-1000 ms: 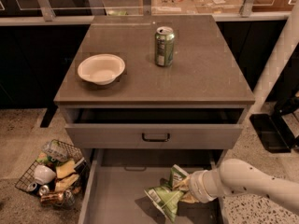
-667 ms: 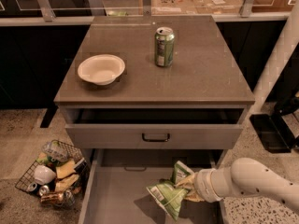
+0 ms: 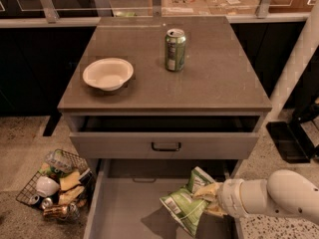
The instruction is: Pick green can from middle drawer and place on counter
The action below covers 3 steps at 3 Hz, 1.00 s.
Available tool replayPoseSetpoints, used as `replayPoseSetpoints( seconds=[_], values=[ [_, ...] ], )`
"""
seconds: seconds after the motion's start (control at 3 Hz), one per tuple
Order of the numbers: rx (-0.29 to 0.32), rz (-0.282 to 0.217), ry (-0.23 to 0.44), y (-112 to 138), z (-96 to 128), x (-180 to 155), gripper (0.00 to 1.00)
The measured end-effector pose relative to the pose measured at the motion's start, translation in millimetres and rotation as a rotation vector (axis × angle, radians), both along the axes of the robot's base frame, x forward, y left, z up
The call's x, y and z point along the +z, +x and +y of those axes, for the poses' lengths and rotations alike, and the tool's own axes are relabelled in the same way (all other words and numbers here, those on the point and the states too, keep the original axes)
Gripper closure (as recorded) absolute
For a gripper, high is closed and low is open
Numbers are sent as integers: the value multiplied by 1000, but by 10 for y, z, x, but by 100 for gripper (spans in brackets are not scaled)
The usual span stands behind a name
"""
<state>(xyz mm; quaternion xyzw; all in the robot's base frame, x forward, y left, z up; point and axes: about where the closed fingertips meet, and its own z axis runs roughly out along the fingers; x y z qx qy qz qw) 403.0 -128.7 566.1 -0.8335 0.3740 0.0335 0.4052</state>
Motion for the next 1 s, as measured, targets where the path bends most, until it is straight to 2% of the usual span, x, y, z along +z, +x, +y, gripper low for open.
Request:
replayPoseSetpoints(
  seconds=[0.67,1.0],
  values=[
    [66,-110,22,-156,44,431,100],
    [65,-110,22,-156,44,431,100]
  ],
)
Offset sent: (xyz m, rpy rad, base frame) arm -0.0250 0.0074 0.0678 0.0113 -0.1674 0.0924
